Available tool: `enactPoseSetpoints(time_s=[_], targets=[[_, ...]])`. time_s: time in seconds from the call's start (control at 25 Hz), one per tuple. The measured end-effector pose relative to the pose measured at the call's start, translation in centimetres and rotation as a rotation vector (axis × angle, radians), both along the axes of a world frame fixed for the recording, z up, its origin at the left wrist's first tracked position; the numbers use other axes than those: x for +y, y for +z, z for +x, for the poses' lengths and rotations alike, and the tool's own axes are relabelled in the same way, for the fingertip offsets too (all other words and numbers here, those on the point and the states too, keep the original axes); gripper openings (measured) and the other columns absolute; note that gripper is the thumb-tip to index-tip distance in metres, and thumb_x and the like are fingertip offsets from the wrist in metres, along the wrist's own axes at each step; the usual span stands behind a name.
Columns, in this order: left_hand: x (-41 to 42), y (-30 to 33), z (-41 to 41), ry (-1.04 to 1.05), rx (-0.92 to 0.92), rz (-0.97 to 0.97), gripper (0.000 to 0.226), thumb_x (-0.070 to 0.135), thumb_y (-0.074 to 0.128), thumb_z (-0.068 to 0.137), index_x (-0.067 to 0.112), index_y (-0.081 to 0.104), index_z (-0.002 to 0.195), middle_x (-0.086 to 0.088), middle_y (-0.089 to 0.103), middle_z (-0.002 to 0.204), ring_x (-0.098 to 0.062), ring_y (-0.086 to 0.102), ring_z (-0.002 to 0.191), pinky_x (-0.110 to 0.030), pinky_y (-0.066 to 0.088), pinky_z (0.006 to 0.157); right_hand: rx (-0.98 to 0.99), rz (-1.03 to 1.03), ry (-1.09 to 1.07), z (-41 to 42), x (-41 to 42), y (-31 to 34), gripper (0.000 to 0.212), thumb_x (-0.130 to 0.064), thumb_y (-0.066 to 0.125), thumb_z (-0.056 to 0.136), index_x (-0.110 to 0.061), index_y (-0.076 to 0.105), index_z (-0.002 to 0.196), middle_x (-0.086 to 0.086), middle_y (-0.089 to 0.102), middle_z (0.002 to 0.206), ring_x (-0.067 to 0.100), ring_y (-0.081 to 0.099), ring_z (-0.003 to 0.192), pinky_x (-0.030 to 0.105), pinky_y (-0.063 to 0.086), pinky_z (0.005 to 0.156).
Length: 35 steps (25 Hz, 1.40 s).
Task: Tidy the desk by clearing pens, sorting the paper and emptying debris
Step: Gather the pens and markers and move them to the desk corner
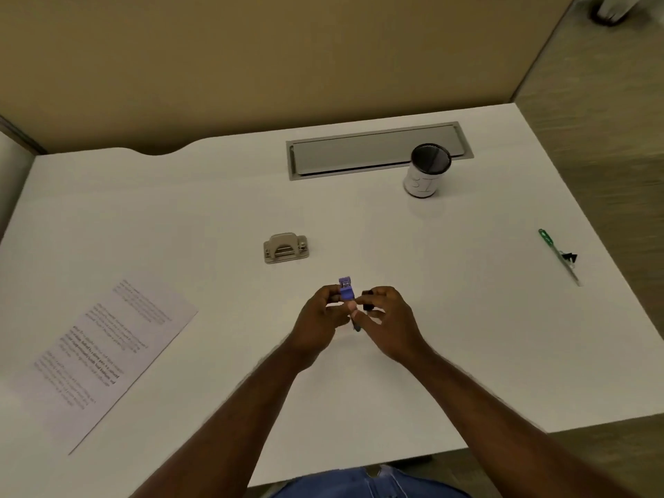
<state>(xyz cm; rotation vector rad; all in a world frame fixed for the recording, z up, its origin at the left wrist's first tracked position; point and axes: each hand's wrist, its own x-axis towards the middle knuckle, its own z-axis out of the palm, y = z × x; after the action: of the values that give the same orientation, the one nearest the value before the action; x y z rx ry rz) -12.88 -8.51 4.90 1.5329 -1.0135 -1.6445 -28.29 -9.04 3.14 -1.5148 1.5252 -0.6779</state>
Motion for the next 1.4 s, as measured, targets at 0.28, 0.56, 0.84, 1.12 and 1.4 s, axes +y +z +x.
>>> enactPoseSetpoints(time_s=[0.28,0.56,0.84,1.12,1.4], targets=[[-3.8,-0.5,-15.5,-0.105,0.043,0.072,0.023,0.020,0.056,0.094,0.013,0.061,0.115,0.000,0.068,0.101,-0.010,0.060,0.092,-0.027,0.042,0.080,0.043,0.039,-0.041,-15.9,-3.0,-0.8,0.023,-0.027,0.076,0.076,-0.012,0.071,0.093,-0.001,0.056,0.101,-0.001,0.056,0.087,0.000,0.043,0.071],[-7.4,-1.6,-26.9,-0.259,-0.072,-0.043,0.026,0.030,0.060,0.092,0.026,0.060,0.118,0.005,0.064,0.117,-0.011,0.058,0.098,-0.024,0.045,0.081,0.081,0.007,-0.251,-27.2,-5.0,-1.4,0.027,-0.029,0.076,0.075,-0.009,0.070,0.091,-0.001,0.055,0.101,0.005,0.057,0.084,0.006,0.047,0.072],[-9.2,-5.7,-28.2,-0.579,-0.904,-0.275,0.082,0.050,0.062,0.084,0.029,0.017,0.150,0.001,0.007,0.160,-0.024,0.004,0.147,-0.047,0.016,0.115,0.254,-0.137,-0.538,-35.6,-7.8,-3.1,0.023,-0.026,0.076,0.075,-0.006,0.068,0.082,0.010,0.059,0.094,0.009,0.050,0.080,0.000,0.037,0.066],[-8.4,-7.5,-26.4,-0.713,-0.987,-0.109,0.103,0.053,0.063,0.081,0.029,-0.009,0.150,0.001,-0.026,0.157,-0.026,-0.023,0.144,-0.056,-0.001,0.116,0.435,-0.161,-0.613,-40.3,-11.8,-3.4,0.024,-0.017,0.078,0.072,0.002,0.063,0.071,0.019,0.057,0.091,0.021,0.052,0.079,0.034,0.049,0.073],[-8.5,-7.2,-26.0,-0.719,-0.948,-0.112,0.104,0.048,0.066,0.081,0.032,-0.010,0.150,0.004,-0.027,0.156,-0.024,-0.024,0.144,-0.054,-0.003,0.116,0.613,-0.052,-0.517,-40.3,-17.7,-4.9,0.027,-0.025,0.071,0.077,0.001,0.068,0.082,0.021,0.056,0.099,0.034,0.056,0.091,0.032,0.043,0.078]])
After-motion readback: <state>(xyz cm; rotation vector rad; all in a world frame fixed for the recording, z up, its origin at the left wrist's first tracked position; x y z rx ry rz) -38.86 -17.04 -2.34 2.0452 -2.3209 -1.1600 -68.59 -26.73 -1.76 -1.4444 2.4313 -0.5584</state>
